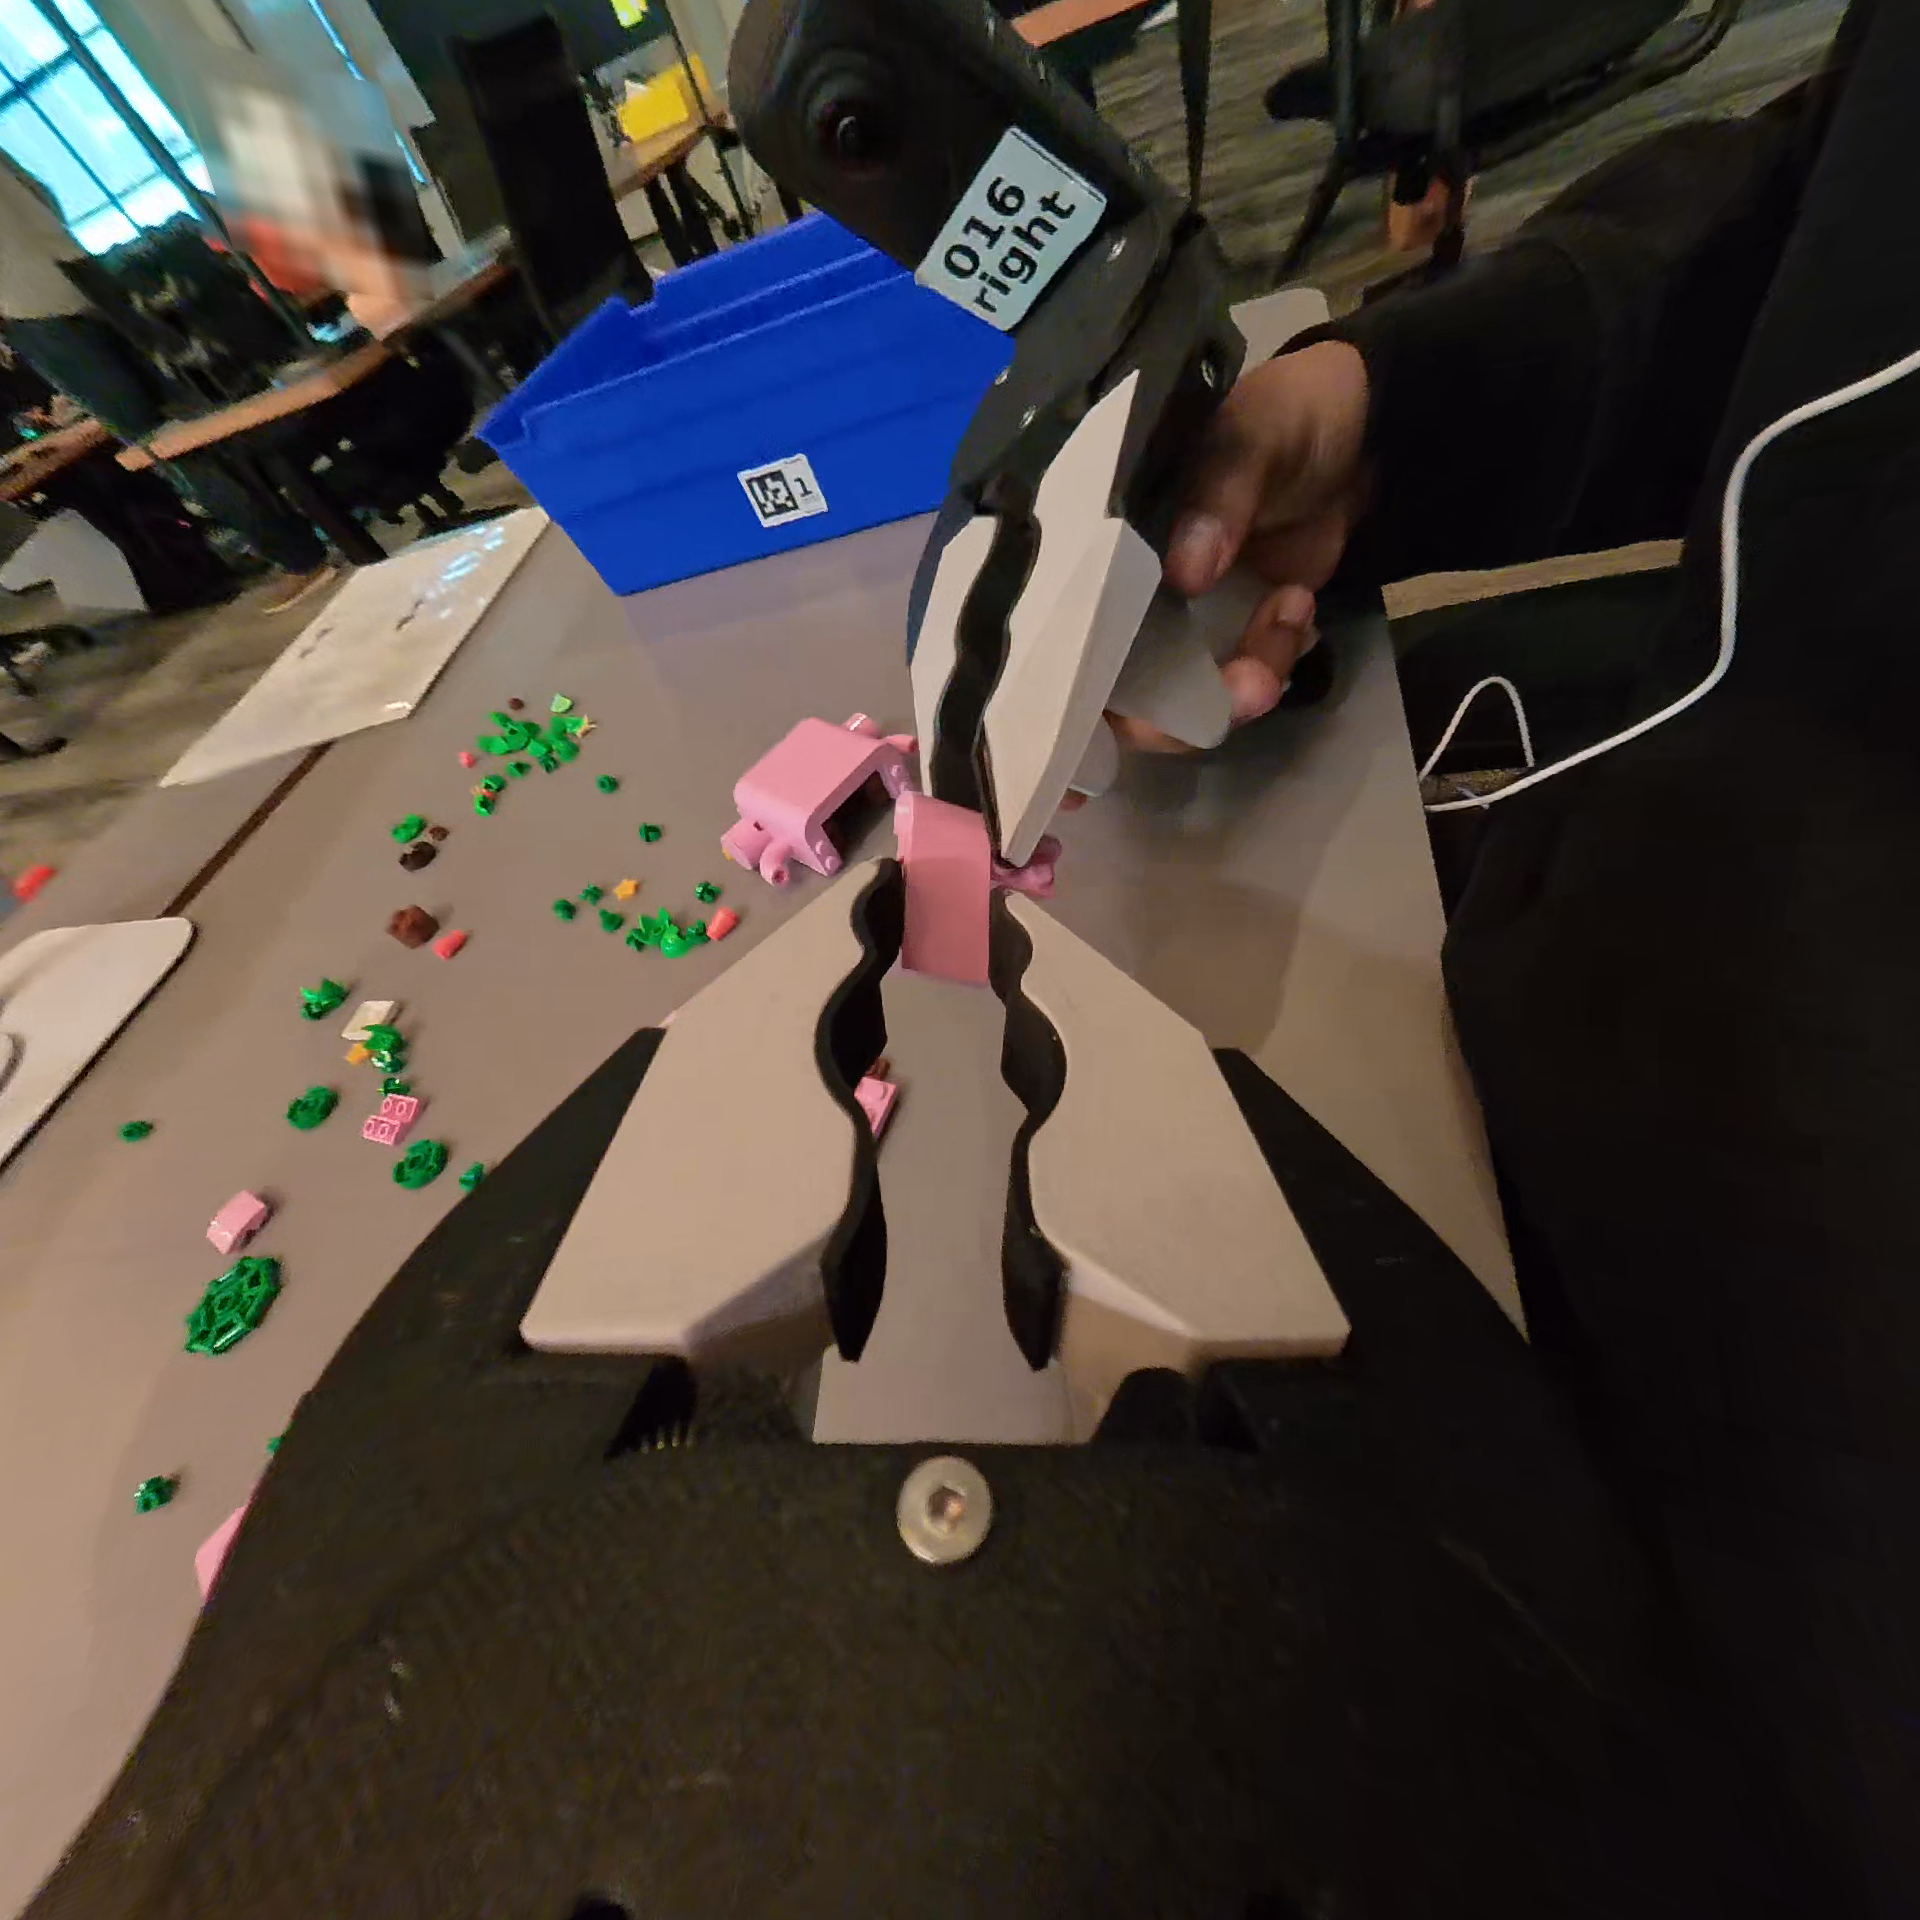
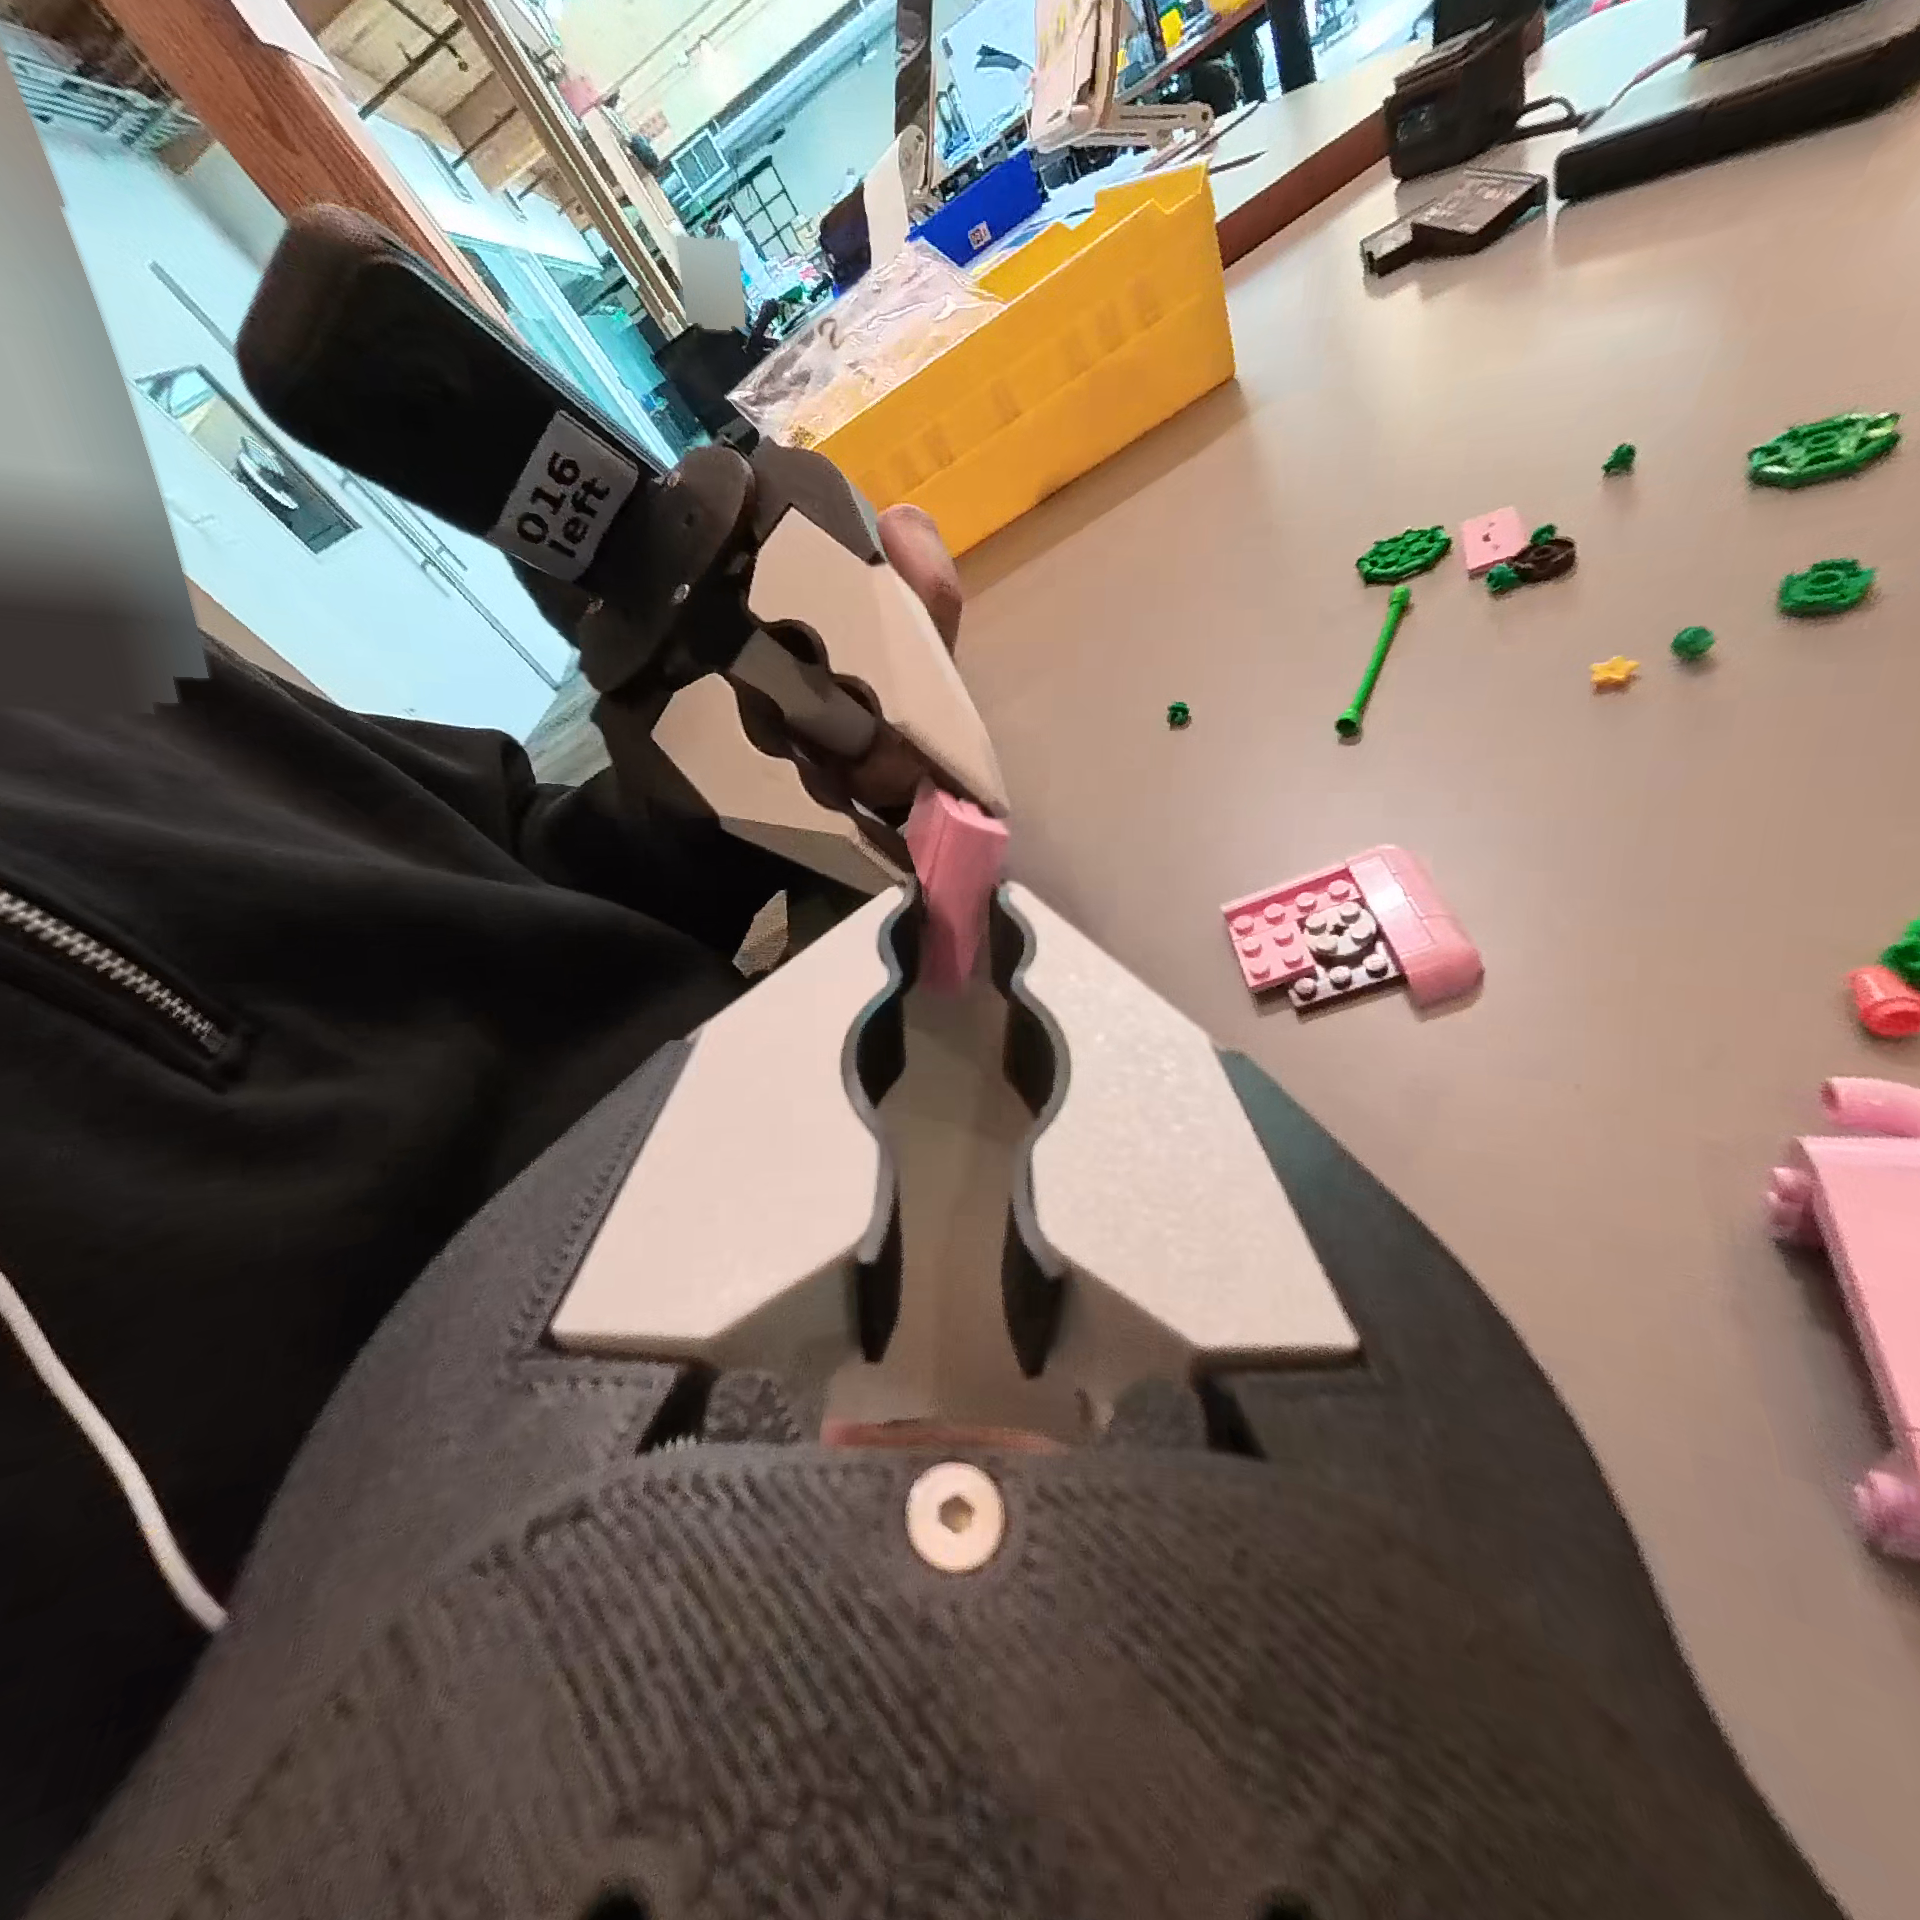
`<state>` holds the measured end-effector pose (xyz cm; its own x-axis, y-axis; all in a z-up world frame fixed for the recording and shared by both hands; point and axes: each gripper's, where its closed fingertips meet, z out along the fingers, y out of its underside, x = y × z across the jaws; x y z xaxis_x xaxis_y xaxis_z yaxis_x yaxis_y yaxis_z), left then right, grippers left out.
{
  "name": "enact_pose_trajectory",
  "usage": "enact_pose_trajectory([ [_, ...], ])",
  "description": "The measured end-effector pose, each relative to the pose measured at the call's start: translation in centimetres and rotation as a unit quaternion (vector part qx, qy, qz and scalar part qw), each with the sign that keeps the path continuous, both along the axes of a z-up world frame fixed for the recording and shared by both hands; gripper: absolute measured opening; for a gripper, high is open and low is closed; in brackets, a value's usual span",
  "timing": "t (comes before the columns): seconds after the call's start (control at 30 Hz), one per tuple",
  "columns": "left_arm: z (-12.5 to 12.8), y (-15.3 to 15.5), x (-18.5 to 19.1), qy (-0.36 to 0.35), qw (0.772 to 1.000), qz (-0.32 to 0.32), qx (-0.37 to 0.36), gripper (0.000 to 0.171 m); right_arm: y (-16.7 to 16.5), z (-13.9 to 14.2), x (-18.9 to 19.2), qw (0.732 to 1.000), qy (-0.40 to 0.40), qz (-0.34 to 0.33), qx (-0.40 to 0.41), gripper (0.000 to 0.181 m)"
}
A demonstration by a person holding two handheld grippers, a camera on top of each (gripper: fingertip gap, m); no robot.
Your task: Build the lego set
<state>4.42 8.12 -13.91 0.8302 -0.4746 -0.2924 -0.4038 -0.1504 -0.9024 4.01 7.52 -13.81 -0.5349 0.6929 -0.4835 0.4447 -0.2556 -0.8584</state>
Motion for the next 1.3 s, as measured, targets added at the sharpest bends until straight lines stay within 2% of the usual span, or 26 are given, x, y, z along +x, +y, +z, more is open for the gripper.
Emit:
enact_pose_trajectory([
  [0.1,0.1,0.1,-0.1,-0.025,1.0,0.001,-0.002,0.011,0.2,0.5,0.1,0.999,0.026,-0.002,0.02,0.008],
  [0.2,0.7,-0.1,0.1,-0.147,0.988,-0.028,-0.035,0.019,0.2,1.4,0.4,0.997,0.066,-0.007,0.044,0.008],
  [0.23,1.1,-0.5,0.4,-0.211,0.974,-0.056,-0.058,0.015,0.2,1.7,0.5,0.996,0.077,-0.006,0.047,0.008],
  [0.3,2.5,-1.4,0.7,-0.337,0.93,-0.12,-0.09,0.013,0.0,2.1,0.8,0.995,0.09,-0.002,0.052,0.007],
  [0.33,3.3,-1.6,0.6,-0.376,0.912,-0.137,-0.087,0.005,-0.1,2.3,0.9,0.994,0.099,0.002,0.053,0.007],
  [0.37,3.4,-1.7,0.4,-0.385,0.908,-0.14,-0.085,0.0,-0.3,2.4,1.0,0.993,0.106,0.003,0.054,0.007],
  [0.57,2.3,-1.8,1.6,-0.327,0.93,-0.137,-0.099,0.0,-0.6,2.9,1.2,0.988,0.138,0.006,0.064,0.007],
  [0.7,2.7,-1.7,1.6,-0.303,0.942,-0.127,-0.07,0.0,-0.6,3.3,1.2,0.987,0.147,0.004,0.069,0.008],
  [0.87,3.1,-1.8,1.7,-0.324,0.934,-0.136,-0.061,0.001,-0.7,3.4,1.4,0.986,0.153,0.013,0.072,0.007],
  [0.9,3.4,-1.9,1.7,-0.332,0.931,-0.141,-0.059,0.006,-0.7,3.3,1.4,0.986,0.151,0.014,0.075,0.007],
  [0.97,3.6,-2.0,1.5,-0.34,0.927,-0.144,-0.061,0.0,-0.8,3.0,1.5,0.986,0.145,0.015,0.086,0.007],
  [1.2,2.0,-1.7,0.7,-0.32,0.936,-0.111,-0.098,0.0,-0.5,1.3,0.6,0.988,0.106,-0.018,0.111,0.007],
  [1.3,1.8,-2.2,0.8,-0.304,0.939,-0.121,-0.103,0.0,-1.0,1.2,0.6,0.992,0.098,-0.012,0.084,0.007],
])
